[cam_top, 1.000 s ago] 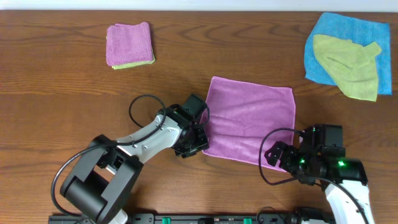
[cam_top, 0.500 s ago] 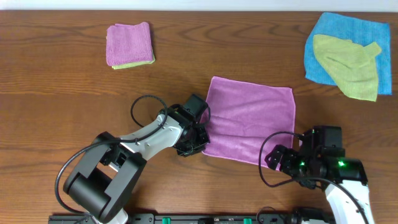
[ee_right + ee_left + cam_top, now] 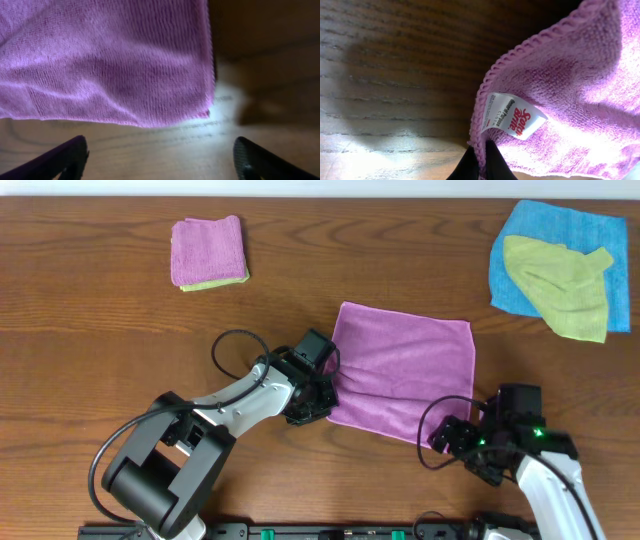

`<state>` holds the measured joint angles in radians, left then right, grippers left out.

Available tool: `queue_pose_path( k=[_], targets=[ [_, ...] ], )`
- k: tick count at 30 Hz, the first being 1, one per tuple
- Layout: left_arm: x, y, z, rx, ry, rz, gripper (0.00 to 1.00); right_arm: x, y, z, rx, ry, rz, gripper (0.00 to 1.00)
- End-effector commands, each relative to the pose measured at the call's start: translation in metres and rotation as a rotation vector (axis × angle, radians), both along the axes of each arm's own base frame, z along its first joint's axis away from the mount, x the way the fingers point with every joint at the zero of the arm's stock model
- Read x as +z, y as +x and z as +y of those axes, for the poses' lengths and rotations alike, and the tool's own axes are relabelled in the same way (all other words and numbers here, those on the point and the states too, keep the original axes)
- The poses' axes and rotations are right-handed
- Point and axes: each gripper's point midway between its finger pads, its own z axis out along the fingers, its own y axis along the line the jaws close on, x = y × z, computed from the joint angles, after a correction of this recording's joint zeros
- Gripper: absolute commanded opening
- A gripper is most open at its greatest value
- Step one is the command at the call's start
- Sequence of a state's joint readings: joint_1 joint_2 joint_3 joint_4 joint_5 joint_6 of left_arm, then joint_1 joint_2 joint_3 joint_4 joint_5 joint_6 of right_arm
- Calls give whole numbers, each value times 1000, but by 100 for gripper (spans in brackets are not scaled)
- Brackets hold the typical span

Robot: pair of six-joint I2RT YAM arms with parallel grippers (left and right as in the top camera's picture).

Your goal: Fold the cloth

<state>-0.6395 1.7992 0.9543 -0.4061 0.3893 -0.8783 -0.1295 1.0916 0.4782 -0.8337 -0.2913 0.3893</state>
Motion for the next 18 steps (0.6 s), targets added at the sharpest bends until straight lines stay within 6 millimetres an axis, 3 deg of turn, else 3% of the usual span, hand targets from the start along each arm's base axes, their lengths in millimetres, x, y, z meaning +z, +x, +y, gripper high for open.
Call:
queue_pose_path(
  k=[1,7,10,13,18],
  targets=[
    [-10,1,8,-33,42,-14,6,-4,3,5,22,40,4,90],
    [-10,6,14,-8,42,-11,6,-19,14,3,27,41,14,83],
    [-10,7,15,-5,41,-11,6,-24,13,0,25,30,37,70],
    [-10,7,15,-5,41,-10,6,-25,12,0,24,29,40,49],
    [-10,7,15,-4,40,-12,6,-25,12,0,5,27,46,31]
  ],
)
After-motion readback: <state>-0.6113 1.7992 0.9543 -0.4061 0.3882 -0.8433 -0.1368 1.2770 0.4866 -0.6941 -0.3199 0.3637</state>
